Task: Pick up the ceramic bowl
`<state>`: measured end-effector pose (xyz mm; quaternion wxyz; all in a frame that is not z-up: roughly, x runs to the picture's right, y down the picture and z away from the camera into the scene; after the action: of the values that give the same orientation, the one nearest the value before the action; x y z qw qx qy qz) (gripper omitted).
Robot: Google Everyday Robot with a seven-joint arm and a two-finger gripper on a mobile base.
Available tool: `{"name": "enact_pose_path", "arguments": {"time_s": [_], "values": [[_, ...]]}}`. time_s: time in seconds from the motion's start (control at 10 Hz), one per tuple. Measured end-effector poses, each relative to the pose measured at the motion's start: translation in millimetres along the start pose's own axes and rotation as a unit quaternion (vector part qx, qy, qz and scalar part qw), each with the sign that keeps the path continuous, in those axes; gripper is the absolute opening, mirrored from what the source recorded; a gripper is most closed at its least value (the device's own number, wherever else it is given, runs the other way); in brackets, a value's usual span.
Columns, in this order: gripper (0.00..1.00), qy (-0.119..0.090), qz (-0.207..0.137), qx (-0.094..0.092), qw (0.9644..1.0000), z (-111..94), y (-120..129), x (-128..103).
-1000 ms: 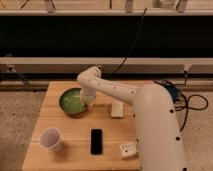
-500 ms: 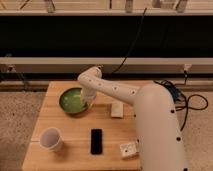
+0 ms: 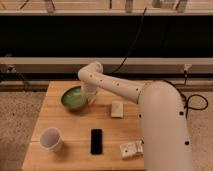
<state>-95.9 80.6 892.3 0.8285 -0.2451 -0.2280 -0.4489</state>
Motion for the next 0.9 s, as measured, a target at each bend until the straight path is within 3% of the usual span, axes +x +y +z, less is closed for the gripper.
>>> {"name": "enact_pose_path", "arguments": {"time_s": [0.3,0.6,0.9], "values": [[0.01,0.005,-0.002,-0.002,1.0,-32.0,0.8,5.3],[0.01,0.008,-0.005,0.002,1.0,-44.5,-3.2,8.5],[0.01,0.011,-0.007,0.003,0.9999,-70.7,-2.1,11.7]]}}
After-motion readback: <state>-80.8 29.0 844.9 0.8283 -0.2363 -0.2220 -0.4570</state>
